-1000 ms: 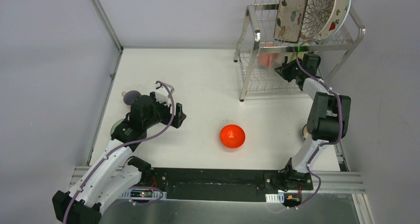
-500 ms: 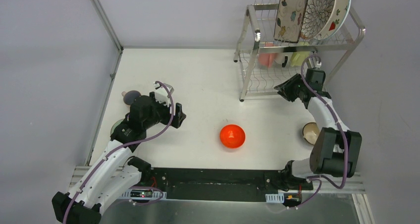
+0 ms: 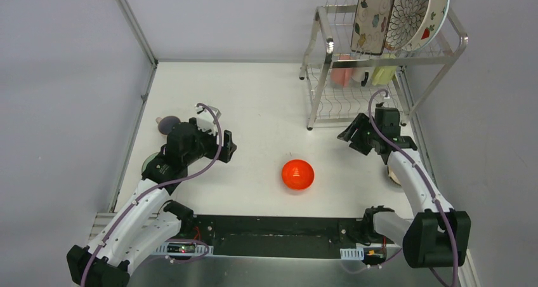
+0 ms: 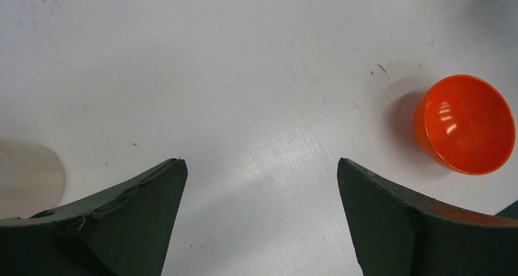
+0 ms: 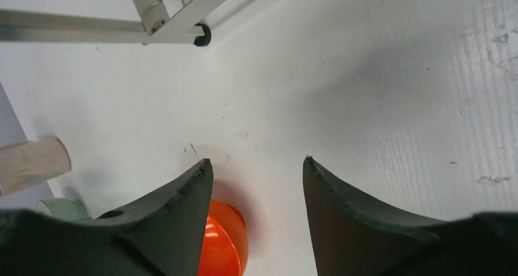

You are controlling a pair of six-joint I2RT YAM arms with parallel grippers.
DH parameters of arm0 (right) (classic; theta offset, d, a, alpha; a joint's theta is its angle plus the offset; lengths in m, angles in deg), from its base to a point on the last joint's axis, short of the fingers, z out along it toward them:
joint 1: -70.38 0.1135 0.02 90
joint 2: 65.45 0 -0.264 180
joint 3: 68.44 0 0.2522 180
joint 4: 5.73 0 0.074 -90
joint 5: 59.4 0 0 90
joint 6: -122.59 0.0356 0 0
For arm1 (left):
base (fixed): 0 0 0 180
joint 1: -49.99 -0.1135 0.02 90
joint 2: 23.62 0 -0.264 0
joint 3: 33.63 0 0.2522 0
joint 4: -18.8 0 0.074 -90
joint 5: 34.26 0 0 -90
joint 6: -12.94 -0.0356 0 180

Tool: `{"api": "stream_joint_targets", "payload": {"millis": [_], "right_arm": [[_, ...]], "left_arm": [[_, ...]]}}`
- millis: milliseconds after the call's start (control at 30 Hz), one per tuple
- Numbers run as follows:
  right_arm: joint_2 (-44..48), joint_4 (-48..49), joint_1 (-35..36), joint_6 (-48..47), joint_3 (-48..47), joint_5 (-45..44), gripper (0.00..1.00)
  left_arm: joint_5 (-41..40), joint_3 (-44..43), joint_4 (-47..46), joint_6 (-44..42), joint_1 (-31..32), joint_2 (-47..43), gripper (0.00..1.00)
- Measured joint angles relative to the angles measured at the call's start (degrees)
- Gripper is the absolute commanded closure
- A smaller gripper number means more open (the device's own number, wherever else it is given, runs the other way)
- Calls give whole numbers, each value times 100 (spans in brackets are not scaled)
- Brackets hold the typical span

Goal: Load the mixed dishes into the dish rack
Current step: Pick up the cup at the center of the board.

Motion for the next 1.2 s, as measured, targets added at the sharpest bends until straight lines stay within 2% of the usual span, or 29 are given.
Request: {"api": "stream_joint_targets", "payload": {"millis": [200, 300, 433, 633, 800, 1200], "right_arm": [[645, -468, 511, -256, 22, -376, 27], [929, -721, 719, -372, 24, -507, 15], [1377, -1034, 837, -555, 20, -603, 3], [1818, -1467, 839, -791, -251, -656, 0], [2127, -1550, 839, -872, -428, -658, 0], [2411, -1821, 839, -892, -514, -627, 0]], "left_arm": [[-422, -68, 175, 190, 0, 243, 1], [-876, -149, 299, 275, 0, 448, 1], [-1690, -254, 413, 299, -2, 754, 1], [-2763, -695, 586, 238, -136, 1311, 1], [-3235, -1043, 531, -173, -450, 1672, 2], [-3289, -1211, 361, -658, -1390, 2579, 7]]}}
